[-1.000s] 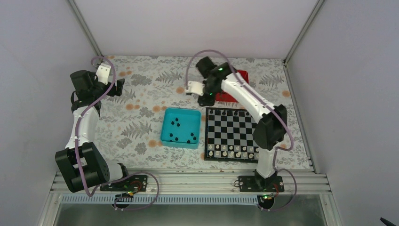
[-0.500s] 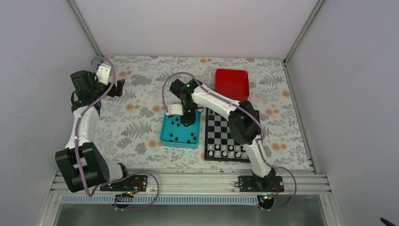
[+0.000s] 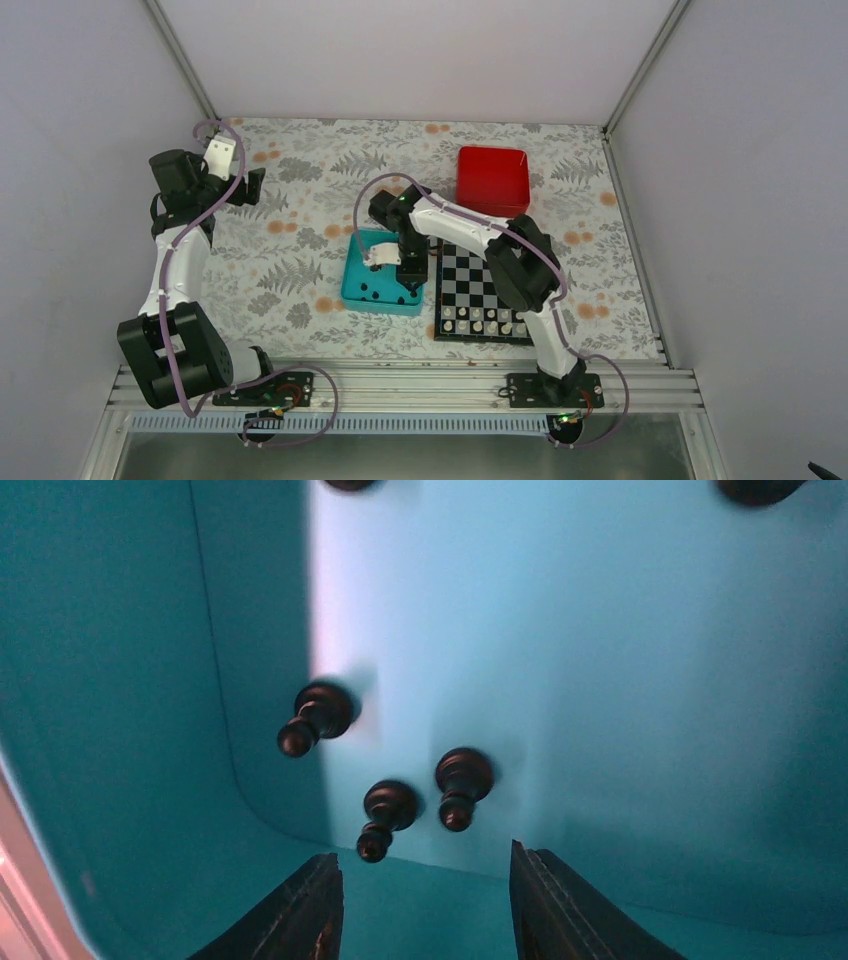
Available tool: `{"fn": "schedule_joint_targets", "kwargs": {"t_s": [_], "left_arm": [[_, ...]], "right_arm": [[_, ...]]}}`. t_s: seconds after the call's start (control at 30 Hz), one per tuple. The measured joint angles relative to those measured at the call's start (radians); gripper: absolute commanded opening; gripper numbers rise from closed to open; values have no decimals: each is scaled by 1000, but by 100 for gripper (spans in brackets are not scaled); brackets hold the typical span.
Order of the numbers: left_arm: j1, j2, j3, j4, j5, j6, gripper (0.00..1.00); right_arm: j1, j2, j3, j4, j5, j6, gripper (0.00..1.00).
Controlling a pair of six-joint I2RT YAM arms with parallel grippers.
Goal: Set up the chess pieces on the board
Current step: Pick up the chess piece from the storage box.
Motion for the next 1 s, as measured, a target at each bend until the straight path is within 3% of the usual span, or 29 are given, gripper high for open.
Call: {"fn": "schedule_joint_targets", "kwargs": {"t_s": [0.4,0.63,0.83,1.0], "left_arm": [[2,0,0,0,0,0,100],[4,0,0,0,0,0,100],[4,0,0,0,0,0,100],[4,0,0,0,0,0,100]], "right_arm": [[0,-12,-56,59,12,19,43],[0,-5,-54,64,10,19,33],[0,4,-54,72,6,19,33],[0,5,-50,74,3,17,18]]}}
